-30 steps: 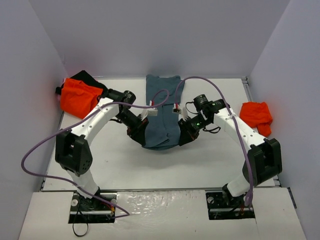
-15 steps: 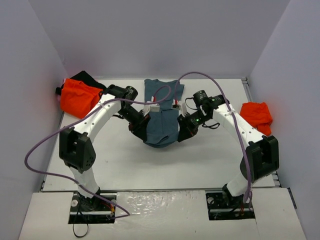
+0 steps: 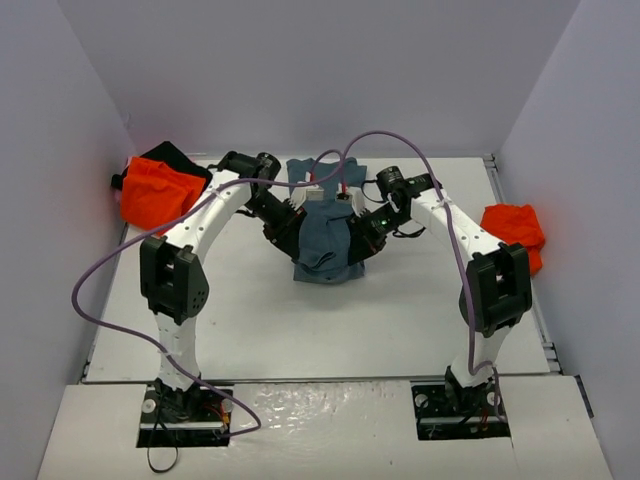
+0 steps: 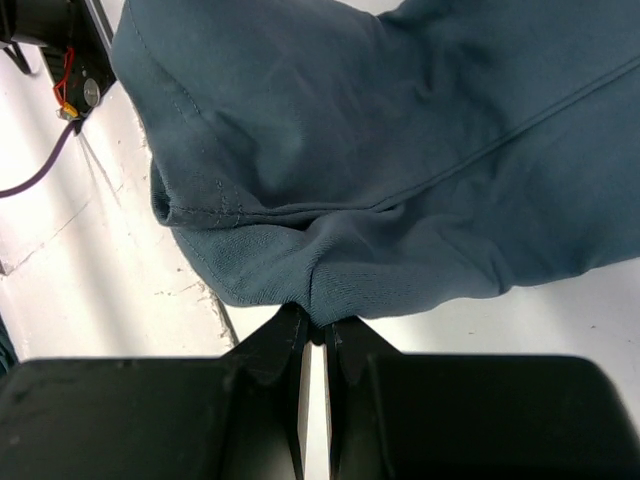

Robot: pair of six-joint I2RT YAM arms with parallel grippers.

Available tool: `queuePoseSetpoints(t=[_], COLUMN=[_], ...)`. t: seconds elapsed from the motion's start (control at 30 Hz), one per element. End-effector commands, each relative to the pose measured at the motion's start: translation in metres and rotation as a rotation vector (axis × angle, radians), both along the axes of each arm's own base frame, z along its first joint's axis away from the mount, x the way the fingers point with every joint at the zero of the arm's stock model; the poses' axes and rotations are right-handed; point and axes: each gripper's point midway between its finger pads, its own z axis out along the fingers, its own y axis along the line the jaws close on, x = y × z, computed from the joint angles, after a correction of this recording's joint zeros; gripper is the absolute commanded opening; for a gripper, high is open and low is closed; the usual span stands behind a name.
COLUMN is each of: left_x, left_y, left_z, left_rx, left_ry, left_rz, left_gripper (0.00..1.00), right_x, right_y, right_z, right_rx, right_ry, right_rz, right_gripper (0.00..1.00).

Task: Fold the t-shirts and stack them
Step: Fold the folded rectangular tshirt in 1/3 of the way

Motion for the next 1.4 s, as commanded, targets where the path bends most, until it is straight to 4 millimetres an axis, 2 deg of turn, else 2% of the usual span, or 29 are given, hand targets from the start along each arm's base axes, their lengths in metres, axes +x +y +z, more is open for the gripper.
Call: queuePoseSetpoints(t=[0.0,0.27,0.5,0.67,0.83,0.97,1.1,1.3,1.37], left_x=[0.017,0.053,0.082,0.104,0.120,0.127,0.137,0.154,0.162], left_y=[0.006,0.011,0.008,0.004,0.001,0.000,-0.001,0.006,0.010], left_z=[0.008,-0.004,-0.028,-0.038,-0.033,-0.022,-0.009,-0.007,-0.010], left_rx=[-0.010,-0.007,0.004,0.006,-0.007,-0.031,-0.069,-0.074,-0.070], left_ry=[0.035,0.043,0.068,0.044,0.016,-0.012,-0.049,-0.080,-0.092], left_rz=[0.071,0.123,0.160,0.191,0.207,0.218,0.245,0.295,0.318], left_gripper=[0.00,0.00,0.00,0.00,0.00,0.00,0.00,0.00,0.00], right_x=[0.012,0.032,0.065,0.090,0.115,0.129,0.135,0.145,0.153], right_y=[-0.001,-0.012,-0.013,-0.011,-0.008,-0.012,-0.017,-0.020,-0.020], right_z=[0.005,-0.004,-0.032,-0.052,-0.045,-0.023,-0.011,-0.004,-0.008], right_rx=[0.041,0.041,0.002,-0.012,-0.003,0.028,0.050,0.046,0.037], right_ry=[-0.035,-0.030,-0.016,-0.003,-0.034,-0.087,-0.111,-0.150,-0.145], right_rz=[-0.005,-0.064,-0.110,-0.129,-0.154,-0.175,-0.189,-0.203,-0.218], right_gripper=[0.00,0.00,0.00,0.00,0.00,0.00,0.00,0.00,0.00])
